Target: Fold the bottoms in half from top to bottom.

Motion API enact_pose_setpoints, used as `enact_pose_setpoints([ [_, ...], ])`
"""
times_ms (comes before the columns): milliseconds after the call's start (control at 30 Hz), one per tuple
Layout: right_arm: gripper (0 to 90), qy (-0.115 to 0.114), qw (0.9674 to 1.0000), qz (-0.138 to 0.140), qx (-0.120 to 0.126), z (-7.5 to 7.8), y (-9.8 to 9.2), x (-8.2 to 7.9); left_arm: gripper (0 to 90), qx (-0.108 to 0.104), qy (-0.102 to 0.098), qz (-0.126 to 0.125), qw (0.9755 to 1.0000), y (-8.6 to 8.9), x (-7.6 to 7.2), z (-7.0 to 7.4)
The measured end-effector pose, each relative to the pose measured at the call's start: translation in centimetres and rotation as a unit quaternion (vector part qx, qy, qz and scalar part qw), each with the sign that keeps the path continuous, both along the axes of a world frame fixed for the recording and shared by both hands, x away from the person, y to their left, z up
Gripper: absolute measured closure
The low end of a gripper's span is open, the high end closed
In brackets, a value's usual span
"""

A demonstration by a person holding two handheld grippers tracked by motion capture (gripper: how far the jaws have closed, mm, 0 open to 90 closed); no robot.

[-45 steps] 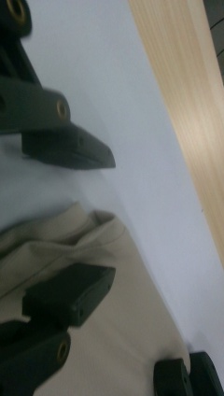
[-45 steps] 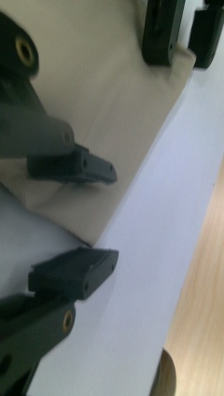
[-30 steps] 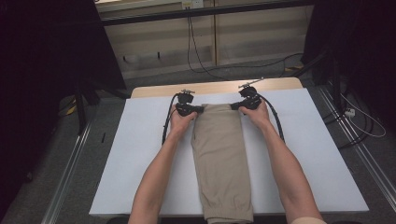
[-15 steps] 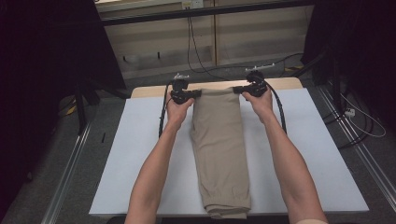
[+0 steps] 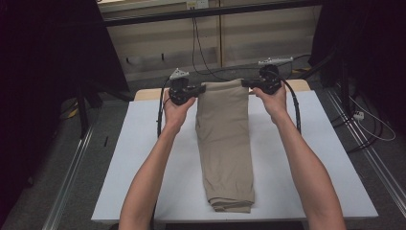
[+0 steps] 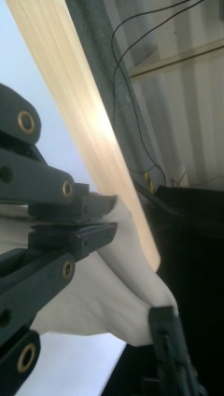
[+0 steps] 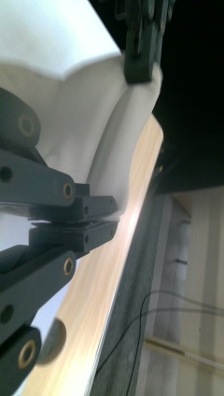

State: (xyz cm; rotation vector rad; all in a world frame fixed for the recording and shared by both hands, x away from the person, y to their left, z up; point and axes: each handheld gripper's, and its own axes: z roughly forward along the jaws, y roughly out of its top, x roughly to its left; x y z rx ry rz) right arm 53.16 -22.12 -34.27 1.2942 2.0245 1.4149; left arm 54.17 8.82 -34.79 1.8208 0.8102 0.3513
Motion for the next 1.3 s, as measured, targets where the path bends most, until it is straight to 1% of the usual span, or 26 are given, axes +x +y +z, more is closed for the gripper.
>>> enact_pose_setpoints([
  [67, 87.8, -0.005, 0.9999, 0.008, -0.005, 0.3, 0.2, -1.2, 86.4, -0.004, 0.001, -0.006, 1.0000, 0.6, -1.0, 0.1],
  [133, 87.8, -0.013, 0.9997, 0.021, 0.007, 0.7, 0.2, -2.8, 86.4, -0.004, -0.007, -0.014, 0.9999, 1.0, -2.2, 0.5],
  [200, 87.8, -0.022, 0.9993, 0.029, 0.000, 1.2, 0.4, -4.0, 86.4, -0.007, -0.015, -0.027, 0.9995, 1.3, -3.5, 1.0],
  [267, 87.8, -0.028, 0.9989, 0.036, -0.003, 1.7, 0.5, -5.3, 86.3, 0.005, -0.030, -0.035, 0.9989, 1.4, -4.8, 1.3],
  [333, 87.8, -0.034, 0.9981, 0.045, -0.023, 1.9, 0.7, -6.6, 86.3, 0.013, -0.034, -0.040, 0.9985, 1.4, -5.8, 1.6],
  [367, 87.8, -0.036, 0.9978, 0.050, -0.025, 2.0, 0.8, -7.1, 86.3, 0.006, -0.036, -0.044, 0.9983, 1.5, -6.3, 1.6],
  [400, 87.8, -0.036, 0.9976, 0.054, -0.025, 2.0, 0.7, -7.7, 86.3, 0.001, -0.035, -0.050, 0.9981, 1.6, -6.9, 1.7],
  [500, 87.8, -0.043, 0.9968, 0.065, -0.020, 2.0, 0.5, -9.4, 86.3, 0.001, -0.040, -0.059, 0.9975, 1.9, -8.6, 1.5],
  [533, 87.8, -0.042, 0.9965, 0.069, -0.019, 1.9, 0.5, -10.0, 86.3, -0.001, -0.040, -0.063, 0.9972, 2.0, -9.1, 1.4],
  [567, 87.8, -0.044, 0.9962, 0.072, -0.022, 1.8, 0.5, -10.6, 86.3, 0.003, -0.041, -0.068, 0.9968, 2.0, -9.8, 1.2],
  [633, 87.8, -0.046, 0.9953, 0.081, -0.029, 1.3, 0.5, -11.9, 86.2, 0.016, -0.045, -0.079, 0.9957, 2.0, -11.0, 0.8],
  [700, 87.8, -0.043, 0.9948, 0.087, -0.029, 0.6, 0.4, -13.1, 86.0, 0.021, -0.041, -0.084, 0.9954, 2.1, -12.1, 0.2],
  [733, 87.8, -0.040, 0.9944, 0.093, -0.032, 0.2, 0.4, -13.7, 86.0, 0.033, -0.039, -0.088, 0.9948, 2.1, -12.7, -0.1],
  [767, 87.8, -0.038, 0.9943, 0.095, -0.030, -0.1, 0.4, -14.4, 86.0, 0.039, -0.036, -0.092, 0.9944, 2.1, -13.3, -0.4],
  [800, 87.8, -0.035, 0.9940, 0.100, -0.026, -0.5, 0.4, -15.0, 86.0, 0.041, -0.034, -0.095, 0.9941, 2.2, -13.9, -0.7],
  [833, 87.8, -0.033, 0.9934, 0.106, -0.029, -0.8, 0.4, -15.6, 86.0, 0.040, -0.029, -0.100, 0.9937, 2.2, -14.5, -1.0],
  [900, 87.7, -0.023, 0.9924, 0.118, -0.026, -1.3, 0.6, -16.7, 86.0, 0.042, -0.028, -0.108, 0.9928, 2.3, -15.7, -1.5],
  [933, 87.7, -0.020, 0.9917, 0.124, -0.030, -1.5, 0.7, -17.2, 86.0, 0.041, -0.025, -0.115, 0.9922, 2.5, -16.2, -1.7],
  [967, 87.7, -0.022, 0.9909, 0.127, -0.038, -1.7, 0.8, -17.8, 86.0, 0.039, -0.019, -0.119, 0.9920, 2.7, -17.0, -2.1],
  [1033, 87.7, -0.014, 0.9905, 0.133, -0.031, -2.2, 0.7, -18.7, 86.0, 0.033, -0.008, -0.124, 0.9917, 3.0, -18.0, -2.7],
  [1067, 87.7, -0.012, 0.9902, 0.135, -0.032, -2.5, 0.6, -19.2, 85.9, 0.037, -0.007, -0.129, 0.9909, 3.1, -18.5, -3.0],
  [1100, 87.7, -0.008, 0.9898, 0.139, -0.033, -3.0, 0.5, -19.6, 85.8, 0.042, 0.000, -0.135, 0.9900, 3.2, -19.1, -3.4],
  [1133, 87.7, -0.002, 0.9898, 0.140, -0.029, -3.5, 0.4, -20.1, 85.7, 0.039, 0.003, -0.141, 0.9892, 3.2, -19.6, -3.9],
  [1233, 87.6, 0.014, 0.9871, 0.154, -0.040, -5.0, 0.7, -21.7, 85.7, 0.072, 0.013, -0.159, 0.9846, 3.0, -21.4, -5.1],
  [1267, 87.5, 0.020, 0.9851, 0.163, -0.050, -5.4, 0.9, -22.3, 85.7, 0.080, 0.017, -0.163, 0.9833, 2.8, -21.7, -5.4],
  [1300, 87.5, 0.021, 0.9839, 0.168, -0.058, -5.6, 1.0, -22.7, 85.7, 0.087, 0.020, -0.167, 0.9820, 2.7, -22.2, -5.7],
])
